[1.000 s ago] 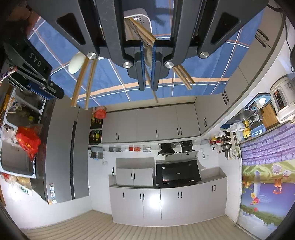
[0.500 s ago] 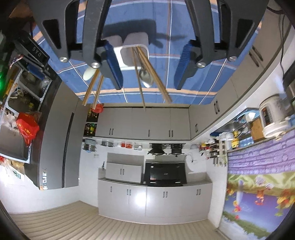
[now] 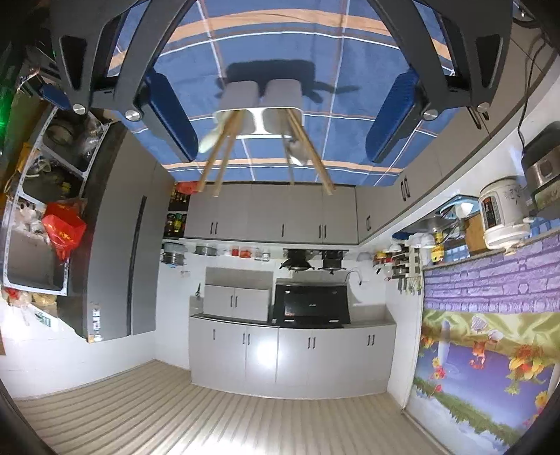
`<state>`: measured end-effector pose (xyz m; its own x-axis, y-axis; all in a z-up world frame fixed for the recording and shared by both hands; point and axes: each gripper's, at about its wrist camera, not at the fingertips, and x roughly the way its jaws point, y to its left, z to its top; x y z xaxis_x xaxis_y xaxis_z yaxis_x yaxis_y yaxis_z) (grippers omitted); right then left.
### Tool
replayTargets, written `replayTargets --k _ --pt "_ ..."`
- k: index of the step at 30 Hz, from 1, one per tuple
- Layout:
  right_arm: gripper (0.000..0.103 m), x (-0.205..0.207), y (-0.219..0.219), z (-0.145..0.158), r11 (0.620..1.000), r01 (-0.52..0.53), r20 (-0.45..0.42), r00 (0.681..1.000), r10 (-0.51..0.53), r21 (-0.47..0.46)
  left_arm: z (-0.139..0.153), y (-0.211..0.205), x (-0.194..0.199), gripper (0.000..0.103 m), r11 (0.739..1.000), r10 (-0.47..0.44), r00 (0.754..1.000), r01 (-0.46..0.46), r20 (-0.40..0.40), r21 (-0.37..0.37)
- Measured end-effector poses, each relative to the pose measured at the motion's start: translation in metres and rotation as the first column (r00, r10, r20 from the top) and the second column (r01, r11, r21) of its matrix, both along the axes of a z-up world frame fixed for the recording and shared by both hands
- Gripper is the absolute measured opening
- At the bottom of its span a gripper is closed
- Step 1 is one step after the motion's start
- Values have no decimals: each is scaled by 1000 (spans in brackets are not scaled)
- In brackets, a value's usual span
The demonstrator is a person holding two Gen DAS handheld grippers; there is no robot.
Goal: Organize utensils
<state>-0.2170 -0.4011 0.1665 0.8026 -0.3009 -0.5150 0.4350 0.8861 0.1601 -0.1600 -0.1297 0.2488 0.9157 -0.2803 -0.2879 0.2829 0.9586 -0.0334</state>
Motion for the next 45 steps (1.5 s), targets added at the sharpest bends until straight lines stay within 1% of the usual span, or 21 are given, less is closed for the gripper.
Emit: replayTargets --k 3,5,6,11,13,17,19,21,25,27,31,34,39,45 --pt "64 -11 -9 -11 999 27 -28 999 -26 31 -1 -13 -12 101 999 -21 1000 20 14 41" --pt "64 -13 -12 -21 998 26 -62 998 -22 64 -6 -21 -19 101 996 -28 1000 27 7 80" --pt "64 -13 -11 -23 997 22 -70 997 -17 70 -8 -22 -20 101 996 -30 1000 30 -1 87" --pt "64 -18 -6 -26 998 6 -90 996 -1 59 -14 -21 -19 101 998 -28 998 31 -58 58" --pt "64 -17 -7 -22 998 -2 -83 997 7 59 -13 -18 -20 101 998 -18 998 22 -63 52" --pt "64 -10 3 -5 998 -36 -43 998 38 44 -7 -3 -20 102 999 23 998 -21 -62 35" --pt "65 -4 9 0 997 -64 -21 998 65 42 -2 8 -22 103 998 61 997 -59 -52 32" --pt "65 2 17 3 994 -99 -7 995 100 47 2 18 -25 103 994 101 994 -99 -34 46" --pt "65 18 40 3 982 -182 0 983 182 55 5 37 -34 103 988 142 990 -141 -19 58" --pt "65 22 49 3 975 -216 7 976 216 53 5 44 -36 103 988 143 989 -141 -34 60" --pt "66 26 62 7 965 -260 19 966 259 33 -1 50 -36 103 989 145 985 -140 -93 54" --pt "67 24 65 10 964 -264 26 964 263 18 -5 48 -36 103 989 145 982 -139 -122 50" --pt "68 17 56 9 972 -236 21 972 235 21 -7 44 -39 103 989 147 981 -142 -127 45" --pt "69 6 44 10 981 -190 12 982 190 29 -6 35 -41 103 991 127 983 -119 -133 64"
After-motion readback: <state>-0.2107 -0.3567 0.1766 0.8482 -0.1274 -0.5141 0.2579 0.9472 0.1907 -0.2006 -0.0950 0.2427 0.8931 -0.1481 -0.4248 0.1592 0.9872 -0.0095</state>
